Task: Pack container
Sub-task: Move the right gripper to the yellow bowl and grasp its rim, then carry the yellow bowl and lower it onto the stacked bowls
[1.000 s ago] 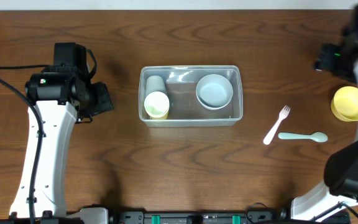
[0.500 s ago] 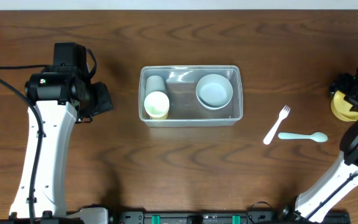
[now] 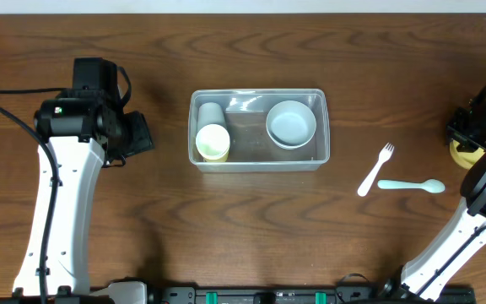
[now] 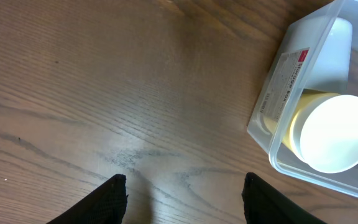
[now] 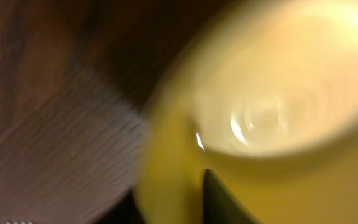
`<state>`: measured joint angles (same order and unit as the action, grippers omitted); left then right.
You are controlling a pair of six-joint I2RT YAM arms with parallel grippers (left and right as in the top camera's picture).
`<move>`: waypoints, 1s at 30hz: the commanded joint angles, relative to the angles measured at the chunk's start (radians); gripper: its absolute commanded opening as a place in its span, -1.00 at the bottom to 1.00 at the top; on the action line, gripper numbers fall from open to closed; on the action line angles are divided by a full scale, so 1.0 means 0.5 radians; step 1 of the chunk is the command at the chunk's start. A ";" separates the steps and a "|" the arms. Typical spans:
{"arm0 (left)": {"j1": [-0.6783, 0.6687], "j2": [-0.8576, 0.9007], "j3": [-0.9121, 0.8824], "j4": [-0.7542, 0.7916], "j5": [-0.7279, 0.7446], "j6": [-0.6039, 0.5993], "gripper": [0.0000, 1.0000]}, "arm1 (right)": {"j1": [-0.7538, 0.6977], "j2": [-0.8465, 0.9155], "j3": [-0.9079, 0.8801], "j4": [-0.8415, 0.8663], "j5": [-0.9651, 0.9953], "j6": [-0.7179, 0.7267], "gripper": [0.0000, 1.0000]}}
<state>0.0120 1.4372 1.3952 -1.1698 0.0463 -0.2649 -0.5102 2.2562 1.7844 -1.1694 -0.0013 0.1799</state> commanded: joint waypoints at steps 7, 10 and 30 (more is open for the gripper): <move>0.009 -0.001 -0.008 -0.006 -0.002 0.017 0.21 | 0.062 -0.005 -0.001 -0.011 -0.172 -0.054 -0.97; 0.009 -0.001 -0.008 -0.005 -0.002 0.018 0.22 | 0.124 -0.077 -0.001 -0.014 -0.227 -0.117 -0.97; 0.009 -0.001 -0.008 -0.005 -0.002 0.018 0.21 | 1.672 -0.952 -0.005 0.004 -0.190 -0.406 -0.93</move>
<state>0.0124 1.4372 1.3952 -1.1702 0.0463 -0.2649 0.2382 1.7565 1.7847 -1.1595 -0.1150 0.0048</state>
